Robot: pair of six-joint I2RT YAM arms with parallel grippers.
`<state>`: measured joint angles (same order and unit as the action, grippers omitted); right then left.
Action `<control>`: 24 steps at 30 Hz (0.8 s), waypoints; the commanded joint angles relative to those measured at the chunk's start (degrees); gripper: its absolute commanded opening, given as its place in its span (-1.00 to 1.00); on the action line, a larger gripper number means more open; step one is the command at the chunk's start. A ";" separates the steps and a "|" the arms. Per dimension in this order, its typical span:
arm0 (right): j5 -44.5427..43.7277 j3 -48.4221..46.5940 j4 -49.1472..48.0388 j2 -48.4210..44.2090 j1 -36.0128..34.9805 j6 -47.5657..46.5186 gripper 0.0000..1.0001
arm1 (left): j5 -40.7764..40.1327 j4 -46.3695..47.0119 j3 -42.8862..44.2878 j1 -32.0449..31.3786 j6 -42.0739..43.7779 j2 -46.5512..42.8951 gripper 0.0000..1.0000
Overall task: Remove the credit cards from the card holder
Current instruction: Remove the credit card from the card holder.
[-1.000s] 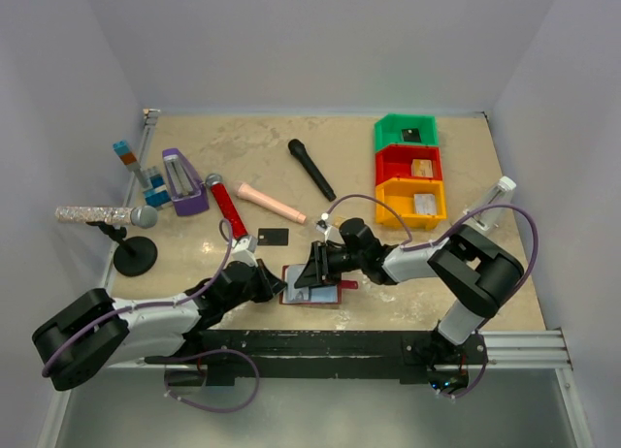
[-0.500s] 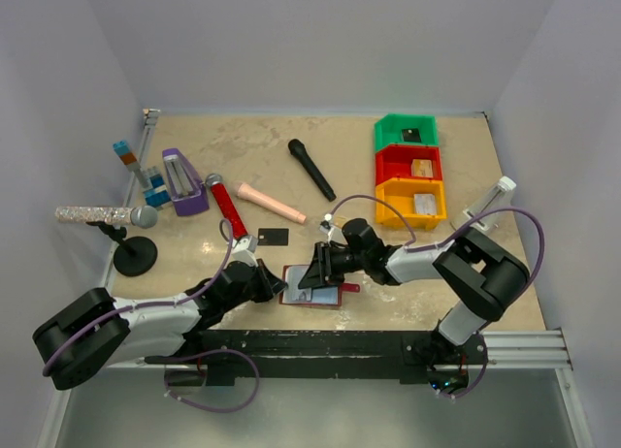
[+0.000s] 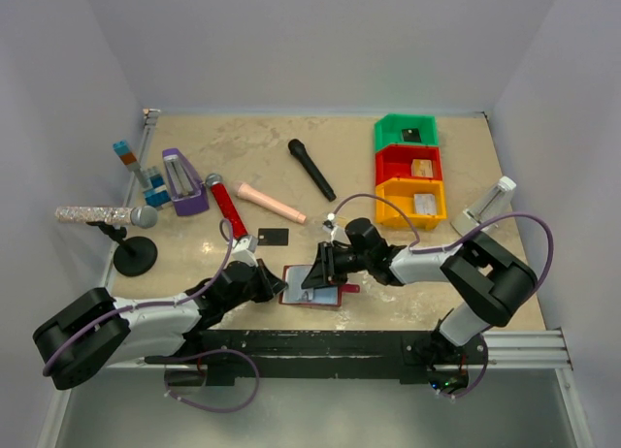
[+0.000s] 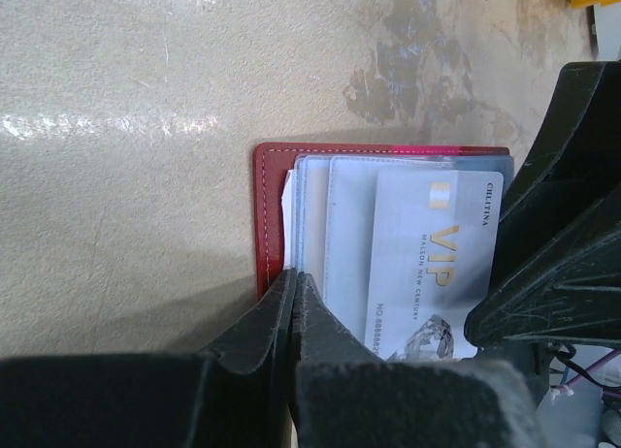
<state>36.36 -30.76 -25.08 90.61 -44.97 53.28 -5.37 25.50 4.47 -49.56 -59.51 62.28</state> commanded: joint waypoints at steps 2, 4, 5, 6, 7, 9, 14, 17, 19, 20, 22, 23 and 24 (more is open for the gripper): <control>-0.76 0.18 -0.15 -1.93 0.41 -1.33 -0.37 | -1.84 -4.93 -3.77 -0.19 0.18 0.56 -1.00; -1.03 0.09 0.29 -2.10 0.50 -1.51 -0.39 | -1.93 -5.28 -3.77 -0.19 0.18 0.12 -1.00; -1.11 0.26 0.56 -2.45 0.50 -1.68 -0.41 | -1.93 -5.46 -3.77 -0.19 0.09 -0.14 -1.00; -1.29 0.18 0.99 -2.63 0.67 -1.86 -0.43 | -1.93 -5.63 -3.68 -0.19 0.18 -0.32 -1.00; -1.46 0.18 1.43 -2.80 0.59 -2.12 -0.45 | -2.02 -5.81 -3.77 -0.19 0.27 -0.67 -1.00; -1.82 0.18 2.23 -3.07 0.76 -2.47 -0.52 | -2.10 -6.25 -3.68 -0.19 0.27 -1.28 -1.00; -2.70 0.44 3.99 -3.24 0.94 -3.27 -0.64 | -2.28 -7.65 -3.50 -0.19 0.35 -3.13 -1.00; -2.79 0.53 4.25 -3.24 1.03 -3.44 -0.71 | -2.54 -8.79 -3.42 -0.19 0.53 -4.27 -1.00; -3.05 0.53 4.43 -3.16 1.20 -3.62 -0.76 | -2.72 -9.50 -3.42 -0.19 0.62 -4.97 -1.00; -3.05 0.62 4.60 -3.16 1.29 -3.79 -0.78 | -2.72 -9.85 -3.42 -0.19 0.62 -5.41 -1.00; -3.14 0.62 5.13 -3.33 1.38 -3.97 -0.84 | -2.81 -10.55 -3.42 -0.19 0.62 -6.12 -1.00; -3.31 0.70 5.48 -3.42 1.38 -4.06 -0.88 | -2.81 -10.90 -3.50 -0.19 0.62 -6.47 -1.00; -3.40 0.79 5.92 -3.51 1.55 -4.23 -0.92 | -2.81 -11.25 -3.50 -0.19 0.53 -6.99 -1.00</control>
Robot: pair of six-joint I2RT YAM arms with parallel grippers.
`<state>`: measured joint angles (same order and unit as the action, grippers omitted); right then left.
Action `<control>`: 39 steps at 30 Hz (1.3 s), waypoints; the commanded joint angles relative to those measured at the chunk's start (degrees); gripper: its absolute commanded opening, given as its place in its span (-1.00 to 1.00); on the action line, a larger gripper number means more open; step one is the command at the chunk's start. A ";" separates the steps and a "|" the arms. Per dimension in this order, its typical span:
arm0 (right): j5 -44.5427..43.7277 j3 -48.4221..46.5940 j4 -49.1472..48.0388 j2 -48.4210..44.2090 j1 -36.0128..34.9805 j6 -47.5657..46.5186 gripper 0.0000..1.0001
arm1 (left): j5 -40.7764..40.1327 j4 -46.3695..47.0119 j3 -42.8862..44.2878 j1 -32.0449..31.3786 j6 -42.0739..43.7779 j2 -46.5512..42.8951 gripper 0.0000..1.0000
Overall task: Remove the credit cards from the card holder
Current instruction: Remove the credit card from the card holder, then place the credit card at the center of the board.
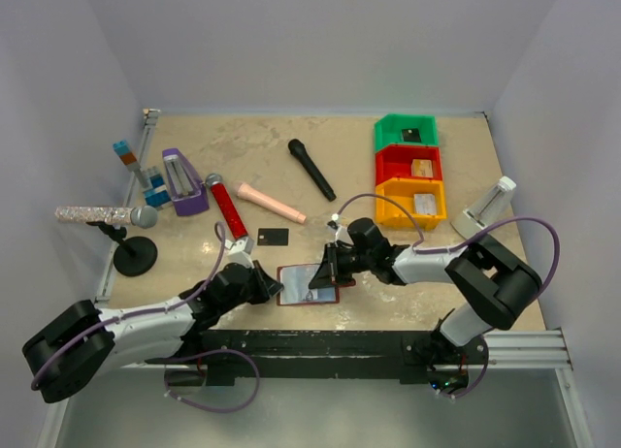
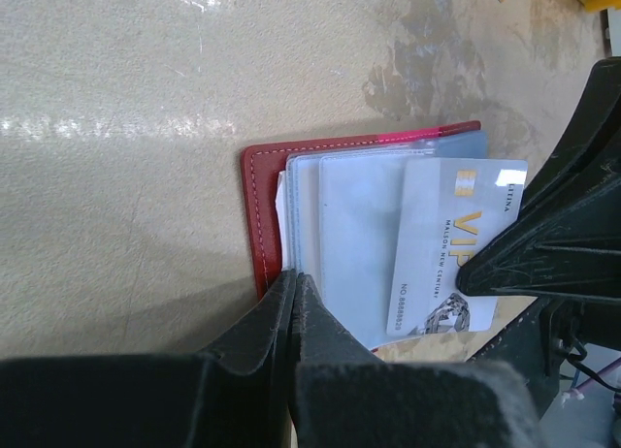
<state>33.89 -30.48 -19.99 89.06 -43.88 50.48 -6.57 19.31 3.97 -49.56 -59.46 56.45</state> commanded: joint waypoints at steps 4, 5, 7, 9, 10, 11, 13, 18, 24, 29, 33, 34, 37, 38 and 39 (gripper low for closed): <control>-2.33 0.68 4.34 -3.01 0.46 -3.19 -1.00 | -1.69 -7.18 -3.00 -0.19 0.58 -3.70 -1.00; -2.77 1.03 4.95 -3.62 0.55 -3.54 -1.00 | -1.69 -7.88 -3.00 -0.19 0.66 -4.32 -1.00; -3.39 1.65 6.10 -4.59 0.55 -4.07 -1.00 | -1.78 -9.28 -2.91 -0.19 0.92 -5.99 -1.00; -3.91 2.00 7.15 -5.99 0.64 -4.51 -1.00 | -1.87 -10.78 -2.83 -0.19 1.10 -7.75 -1.00; -4.01 2.26 7.59 -6.61 0.64 -4.86 -1.00 | -1.96 -11.48 -2.74 -0.19 1.19 -8.54 -1.00; -4.18 2.35 8.12 -7.22 0.72 -4.95 -1.00 | -2.04 -12.27 -2.74 -0.19 1.28 -9.33 -1.00; -4.62 2.44 9.52 -8.63 0.64 -5.56 -1.00 | -2.22 -13.94 -2.56 -0.19 1.45 -10.91 -1.00; -6.11 2.00 14.18 -13.28 0.72 -8.20 -1.00 | -2.22 -18.86 -1.16 -0.18 2.59 -15.56 -1.00; -9.45 -2.29 28.31 -23.73 0.64 -15.40 -1.00 | -3.71 -29.49 6.65 -0.10 6.11 -23.91 -0.22; -9.63 -7.57 38.60 -33.14 0.55 -19.27 -1.00 | -4.68 -35.65 14.57 -0.10 8.04 -27.17 0.36; -3.24 -12.22 44.76 -34.57 -1.03 -25.76 -1.00 | -1.71 -35.05 18.26 -0.10 11.46 -29.63 0.44; -1.48 -13.37 46.17 -34.22 -2.17 -27.87 -1.00 | 0.39 -33.48 18.27 -0.10 12.78 -30.68 0.44; 2.58 -18.37 52.58 -32.11 -7.87 -34.46 -1.00 | 10.57 -25.06 17.31 -0.10 16.30 -33.23 0.44; 3.46 -19.87 54.51 -31.15 -10.06 -36.14 -1.00 | 13.31 -22.85 17.04 -0.10 17.00 -33.50 0.44; 4.68 -20.84 55.49 -30.27 -11.74 -37.11 -1.00 | 16.29 -21.17 17.04 -0.10 17.53 -33.59 0.44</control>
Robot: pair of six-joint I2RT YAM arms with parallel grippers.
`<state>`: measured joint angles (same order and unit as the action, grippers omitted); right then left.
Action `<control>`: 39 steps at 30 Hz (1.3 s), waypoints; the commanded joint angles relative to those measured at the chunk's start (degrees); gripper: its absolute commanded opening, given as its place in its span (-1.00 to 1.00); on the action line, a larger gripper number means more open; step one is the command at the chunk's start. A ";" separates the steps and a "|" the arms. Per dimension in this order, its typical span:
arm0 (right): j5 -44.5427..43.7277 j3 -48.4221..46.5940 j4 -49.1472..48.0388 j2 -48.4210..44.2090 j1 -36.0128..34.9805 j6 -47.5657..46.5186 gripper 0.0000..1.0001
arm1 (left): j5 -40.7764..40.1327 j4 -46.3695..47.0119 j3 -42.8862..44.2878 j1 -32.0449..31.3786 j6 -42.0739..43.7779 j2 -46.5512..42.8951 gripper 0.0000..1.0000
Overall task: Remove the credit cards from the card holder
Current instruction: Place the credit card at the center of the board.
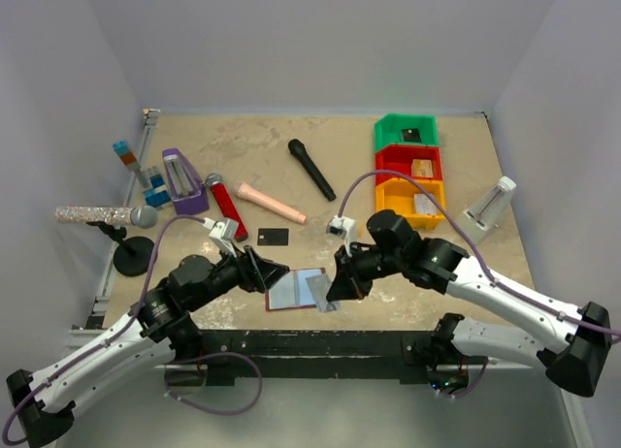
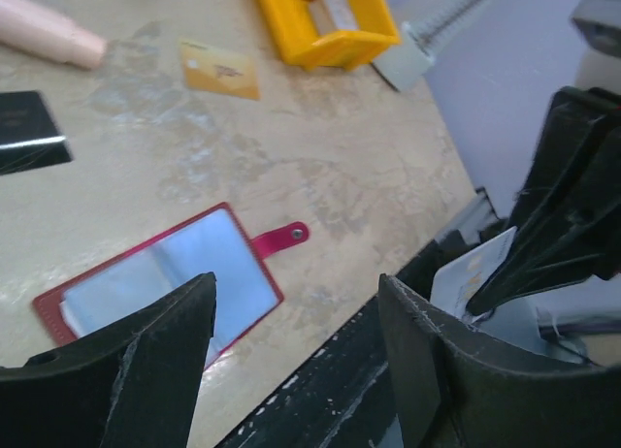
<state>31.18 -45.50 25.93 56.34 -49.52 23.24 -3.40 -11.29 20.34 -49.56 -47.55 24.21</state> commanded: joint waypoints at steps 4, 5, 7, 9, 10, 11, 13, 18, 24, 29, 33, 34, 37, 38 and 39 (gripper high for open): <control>11.53 -7.50 10.19 3.25 -9.36 -11.55 -1.00 | 24.29 16.20 1.37 -0.10 6.85 0.22 0.44; 11.97 -7.94 10.62 3.60 -9.72 -12.16 -1.00 | 26.75 16.73 1.63 -0.10 6.94 0.92 0.45; 13.11 -9.08 11.94 4.13 -10.33 -13.57 -1.00 | 30.62 18.57 2.07 -0.10 6.68 2.33 0.43; 13.56 -10.13 12.91 4.66 -10.60 -14.28 -1.00 | 33.79 20.25 2.16 -0.10 6.33 3.47 0.41; 13.30 -10.57 13.35 4.92 -10.69 -14.63 -1.00 | 35.37 20.86 2.16 -0.10 6.16 4.00 0.40; 13.12 -10.84 13.70 5.18 -10.69 -14.81 -1.00 | 36.43 21.48 2.16 -0.10 5.89 4.18 0.39; 12.94 -11.37 14.14 5.62 -10.78 -14.98 -1.00 | 38.37 22.97 1.72 -0.10 5.19 4.53 0.37; 11.63 -12.25 13.88 6.42 -10.86 -14.72 -1.00 | 39.35 23.86 1.46 -0.19 4.49 6.03 0.34; 10.31 -14.00 14.06 7.38 -10.86 -14.72 -1.00 | 41.28 26.23 0.67 -0.19 3.34 9.01 0.26; 10.39 -15.67 14.67 8.61 -10.86 -14.98 -1.00 | 41.89 27.19 0.32 -0.45 2.90 10.51 0.22; 10.22 -16.82 15.29 9.93 -10.86 -15.33 -1.00 | 42.60 28.43 0.23 -0.54 2.46 11.21 0.12; 10.04 -16.99 15.46 10.19 -10.95 -15.42 -1.00 | 42.95 28.69 0.23 -0.62 2.46 11.47 0.07; 10.04 -17.61 15.90 10.72 -10.95 -15.95 -1.00 | 43.83 29.04 0.14 -0.62 2.29 11.91 -0.09; 10.04 -17.78 16.34 10.81 -10.95 -16.21 -1.00 | 44.18 29.22 0.14 -0.62 2.29 12.00 -0.13; 10.13 -18.05 16.69 11.07 -10.95 -16.47 -1.00 | 44.44 29.31 0.05 -0.62 2.29 12.18 -0.16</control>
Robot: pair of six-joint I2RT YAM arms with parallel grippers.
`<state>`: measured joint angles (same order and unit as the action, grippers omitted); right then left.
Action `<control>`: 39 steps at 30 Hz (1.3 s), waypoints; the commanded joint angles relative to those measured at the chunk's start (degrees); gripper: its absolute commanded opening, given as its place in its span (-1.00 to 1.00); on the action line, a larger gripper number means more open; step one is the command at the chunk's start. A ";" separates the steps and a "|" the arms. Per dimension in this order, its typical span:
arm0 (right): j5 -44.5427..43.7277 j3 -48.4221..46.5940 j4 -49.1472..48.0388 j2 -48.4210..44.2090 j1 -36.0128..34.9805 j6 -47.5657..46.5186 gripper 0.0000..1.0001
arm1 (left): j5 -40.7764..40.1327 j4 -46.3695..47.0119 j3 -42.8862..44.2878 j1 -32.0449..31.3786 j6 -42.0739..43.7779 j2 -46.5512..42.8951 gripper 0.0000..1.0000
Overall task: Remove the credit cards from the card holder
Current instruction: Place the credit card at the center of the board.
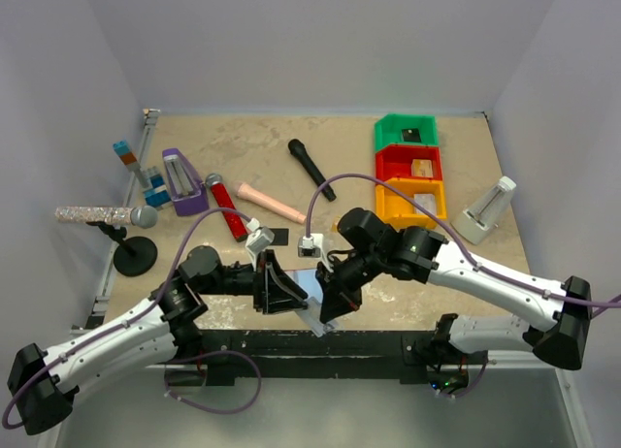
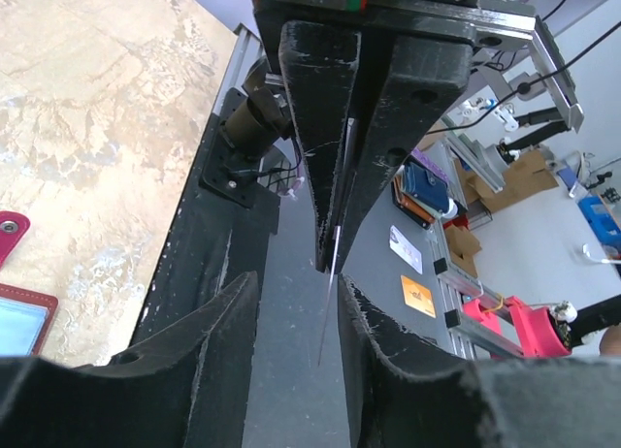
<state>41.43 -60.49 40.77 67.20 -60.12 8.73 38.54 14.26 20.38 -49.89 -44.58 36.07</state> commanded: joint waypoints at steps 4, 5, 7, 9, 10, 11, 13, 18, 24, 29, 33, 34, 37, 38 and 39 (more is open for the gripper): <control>0.05 -4.63 4.48 1.44 -0.35 -3.54 -1.00 | 3.73 2.53 0.88 -0.38 0.10 0.75 -0.17; 0.14 -4.90 4.84 1.70 -0.35 -3.81 -1.00 | 4.08 2.00 1.32 -0.38 0.63 0.93 -0.17; 0.32 -5.16 5.10 1.97 -0.35 -4.07 -1.00 | 4.69 1.56 1.77 -0.38 0.81 1.19 -0.18; 0.32 -5.25 5.19 2.06 -0.35 -4.16 -1.00 | 5.40 1.56 1.85 -0.38 0.90 1.72 -0.24; 0.49 -5.34 5.28 2.06 -0.35 -4.25 -1.00 | 5.66 1.56 1.85 -0.38 0.90 1.81 -0.28; 0.41 -5.52 5.45 2.15 -0.35 -4.25 -1.00 | 5.84 1.56 1.94 -0.38 0.90 2.15 -0.34; 0.49 -5.78 5.81 2.41 -0.35 -4.42 -1.00 | 6.01 1.65 2.03 -0.38 0.98 2.33 -0.45; 0.58 -6.13 6.07 2.76 -0.35 -4.78 -1.00 | 6.02 1.91 2.29 -0.38 0.98 2.42 -1.00; -2.65 -5.78 6.34 1.97 -0.26 -2.33 0.00 | 1.99 2.00 0.54 -0.38 1.33 0.67 -1.00; -10.12 -6.13 9.67 -1.53 2.27 0.05 0.54 | -8.02 1.12 -1.83 -0.30 1.07 -1.18 -1.00; -20.56 -4.91 10.12 -8.12 6.76 4.88 0.61 | -24.61 -1.25 -3.76 -0.03 -2.34 -0.57 -1.00; -23.47 -3.94 9.59 -10.40 7.55 6.20 0.61 | -29.36 -2.82 -4.21 0.14 -4.27 -0.13 -1.00; -31.83 -0.61 6.96 -17.08 8.00 8.75 0.60 | -40.27 -0.57 -6.31 0.84 -11.30 2.24 -1.00; -32.63 0.62 5.82 -18.84 8.00 9.19 0.60 | -42.83 1.10 -6.93 0.93 -13.50 3.55 -1.00; -33.34 1.94 4.76 -20.60 8.00 9.72 0.60 | -45.03 2.51 -7.37 0.93 -15.35 5.04 -1.00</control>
<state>18.52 -62.37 49.04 53.25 -52.10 13.96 10.63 12.80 15.11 -49.52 -50.54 37.56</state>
